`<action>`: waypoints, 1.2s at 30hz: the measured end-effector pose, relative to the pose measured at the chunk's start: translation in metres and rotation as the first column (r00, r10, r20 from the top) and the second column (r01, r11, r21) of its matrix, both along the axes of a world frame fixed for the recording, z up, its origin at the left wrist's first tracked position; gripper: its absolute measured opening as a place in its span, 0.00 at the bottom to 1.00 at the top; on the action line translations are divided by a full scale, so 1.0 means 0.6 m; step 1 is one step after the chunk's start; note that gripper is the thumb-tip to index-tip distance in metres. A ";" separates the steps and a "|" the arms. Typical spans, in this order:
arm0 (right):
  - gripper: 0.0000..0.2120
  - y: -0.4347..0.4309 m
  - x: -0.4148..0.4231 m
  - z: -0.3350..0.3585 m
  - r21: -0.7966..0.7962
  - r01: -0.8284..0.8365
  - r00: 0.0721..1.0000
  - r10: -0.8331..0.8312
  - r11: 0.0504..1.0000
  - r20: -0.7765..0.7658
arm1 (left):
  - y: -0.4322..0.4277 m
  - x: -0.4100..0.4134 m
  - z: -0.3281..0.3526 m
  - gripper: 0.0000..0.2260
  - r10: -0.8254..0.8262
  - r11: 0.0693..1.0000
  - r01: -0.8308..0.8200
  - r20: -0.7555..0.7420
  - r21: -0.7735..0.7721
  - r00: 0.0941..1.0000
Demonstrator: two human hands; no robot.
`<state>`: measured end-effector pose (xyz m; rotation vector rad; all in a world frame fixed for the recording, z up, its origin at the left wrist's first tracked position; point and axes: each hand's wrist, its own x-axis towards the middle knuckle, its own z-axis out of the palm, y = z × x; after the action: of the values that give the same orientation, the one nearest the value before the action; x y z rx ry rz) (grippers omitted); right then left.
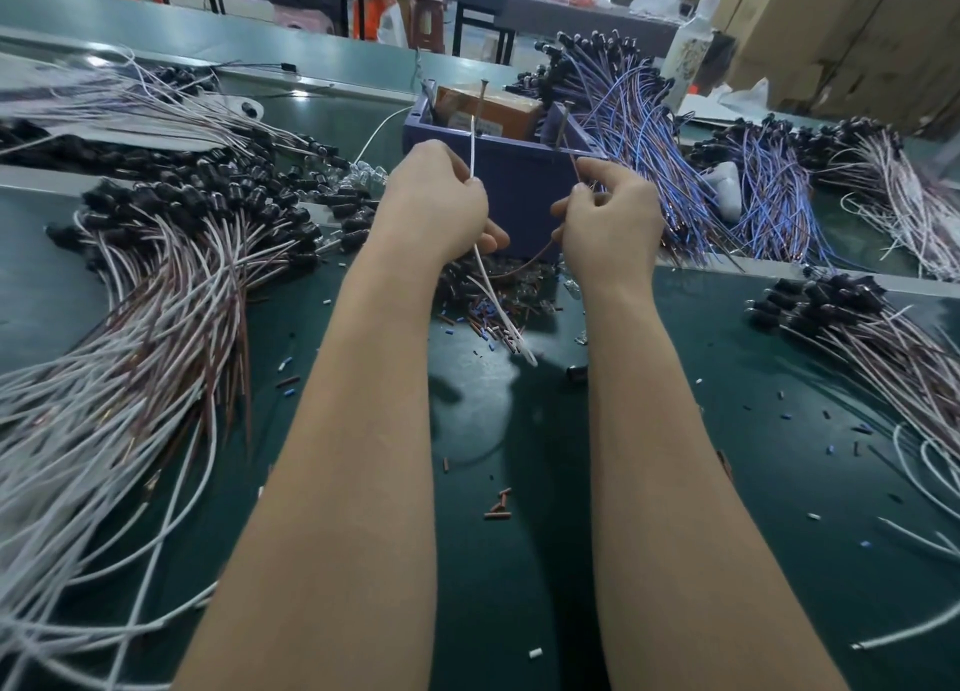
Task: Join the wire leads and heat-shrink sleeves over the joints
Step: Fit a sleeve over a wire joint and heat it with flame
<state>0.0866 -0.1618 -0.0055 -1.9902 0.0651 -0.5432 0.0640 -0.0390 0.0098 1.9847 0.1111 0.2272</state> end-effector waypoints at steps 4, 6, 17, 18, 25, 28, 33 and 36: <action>0.17 -0.001 0.003 0.000 -0.032 -0.014 1.000 0.013 0.999 -0.027 | 0.001 -0.001 0.001 0.07 -0.015 1.000 0.015 0.001 0.017 1.000; 0.18 -0.002 0.005 -0.001 -0.034 -0.019 0.999 0.017 0.999 -0.034 | 0.003 0.001 0.001 0.07 -0.015 1.000 0.014 0.004 0.024 1.000; 0.22 -0.001 0.009 -0.004 0.042 -0.119 0.991 0.121 0.992 -0.058 | 0.010 0.006 -0.004 0.06 0.006 1.000 -0.006 -0.007 0.001 1.000; 0.22 0.001 0.009 -0.004 0.046 -0.140 0.987 0.143 0.989 -0.068 | 0.010 0.006 -0.004 0.06 0.006 1.000 -0.006 -0.007 -0.001 1.000; 0.23 -0.001 0.011 -0.004 0.076 -0.171 0.981 0.177 0.982 -0.079 | 0.010 0.007 -0.004 0.05 0.006 1.000 -0.006 -0.015 -0.014 1.000; 0.23 -0.001 0.013 -0.005 0.093 -0.178 0.980 0.184 0.980 -0.069 | 0.010 0.006 -0.003 0.05 0.002 1.000 -0.002 -0.016 -0.010 1.000; 0.23 -0.002 0.014 -0.006 0.098 -0.175 0.982 0.181 0.980 -0.056 | 0.009 0.007 -0.003 0.05 -0.002 1.000 0.002 -0.006 0.001 1.000; 0.23 0.000 0.014 -0.007 0.083 -0.177 0.981 0.183 0.981 -0.067 | 0.009 0.007 -0.004 0.06 0.004 1.000 -0.004 -0.006 -0.006 1.000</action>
<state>0.0951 -0.1621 -0.0098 -1.9183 -0.0479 -0.3452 0.0684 -0.0333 0.0074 1.9793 0.1191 0.2236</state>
